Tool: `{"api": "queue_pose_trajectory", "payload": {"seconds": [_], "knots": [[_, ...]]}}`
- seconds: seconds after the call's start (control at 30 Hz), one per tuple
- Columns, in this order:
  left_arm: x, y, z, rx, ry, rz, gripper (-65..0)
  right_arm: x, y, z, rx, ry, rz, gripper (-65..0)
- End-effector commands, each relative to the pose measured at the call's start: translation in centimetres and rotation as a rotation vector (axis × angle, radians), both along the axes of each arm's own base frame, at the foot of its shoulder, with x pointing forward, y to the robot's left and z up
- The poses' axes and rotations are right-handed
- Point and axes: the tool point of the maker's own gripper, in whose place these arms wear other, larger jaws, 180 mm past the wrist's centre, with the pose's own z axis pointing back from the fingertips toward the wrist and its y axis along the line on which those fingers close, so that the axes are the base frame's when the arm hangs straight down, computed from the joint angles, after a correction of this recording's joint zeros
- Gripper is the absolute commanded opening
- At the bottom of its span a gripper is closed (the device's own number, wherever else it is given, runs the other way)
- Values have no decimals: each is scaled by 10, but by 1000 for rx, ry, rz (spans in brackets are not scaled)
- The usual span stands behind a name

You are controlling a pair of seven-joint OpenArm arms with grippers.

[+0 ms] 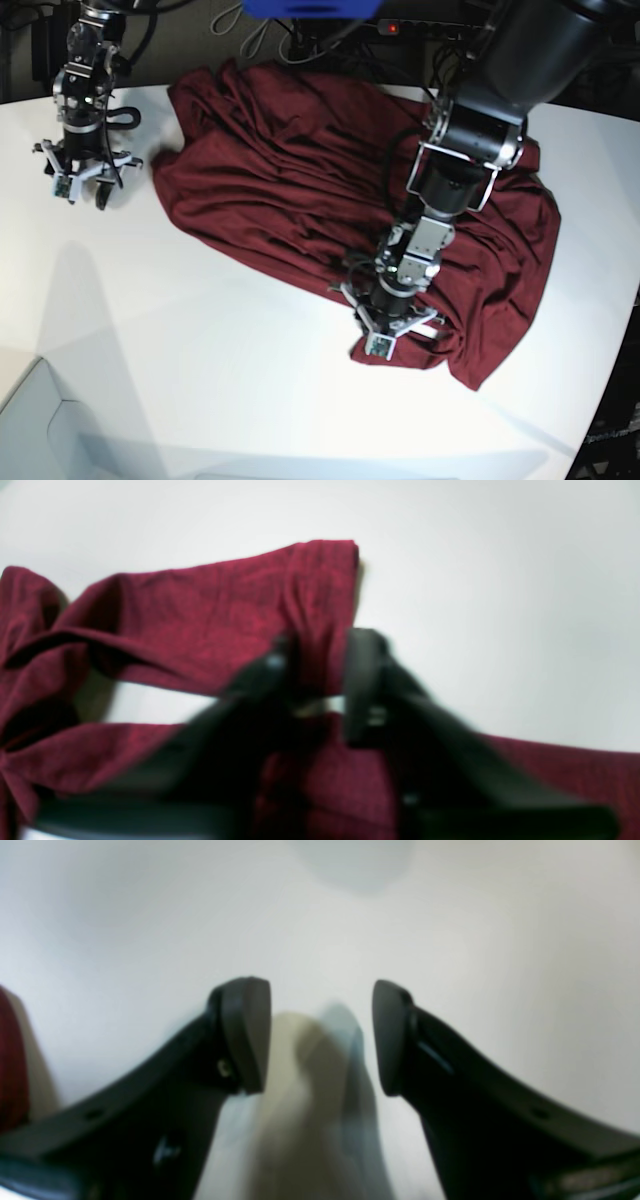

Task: Layout the t-shirt on the table in an organized manner, then fold the t-shirt properly
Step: 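Grasp the shirt hem with the left gripper and pull it away from the body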

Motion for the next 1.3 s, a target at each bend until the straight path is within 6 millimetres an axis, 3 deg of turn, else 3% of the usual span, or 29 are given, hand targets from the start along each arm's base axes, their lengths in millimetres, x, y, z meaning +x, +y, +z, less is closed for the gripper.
{"api": "queue_pose_trajectory", "payload": {"seconds": [0.0,0.1,0.17,0.3,0.47,0.57,0.73,0.9,1.17,1.27], "knots": [[8,5,7,14,3,14,-650,8,-5,15,-18,-51,5,-321],[19,7,20,13,-25,18,-626,7,-5,14,-18,-49,5,-321],[26,6,30,12,-43,18,-650,7,-4,14,-17,-48,6,-321],[54,7,68,-16,-114,40,-646,6,-5,14,-18,-48,3,-321],[88,28,122,-130,-196,146,-646,6,-6,15,-20,-49,3,-321],[103,59,148,-138,-244,203,-646,6,-6,15,-21,-51,3,-321],[108,98,162,-110,-273,253,-647,3,-6,17,-27,-52,7,-321],[106,136,164,-71,-280,295,-646,1,-5,20,-32,-54,11,-321],[106,159,171,-47,-294,322,-646,3,-3,26,-38,-69,15,-321],[113,166,191,-45,-329,329,-645,3,-3,26,-38,-69,15,-321]]}}
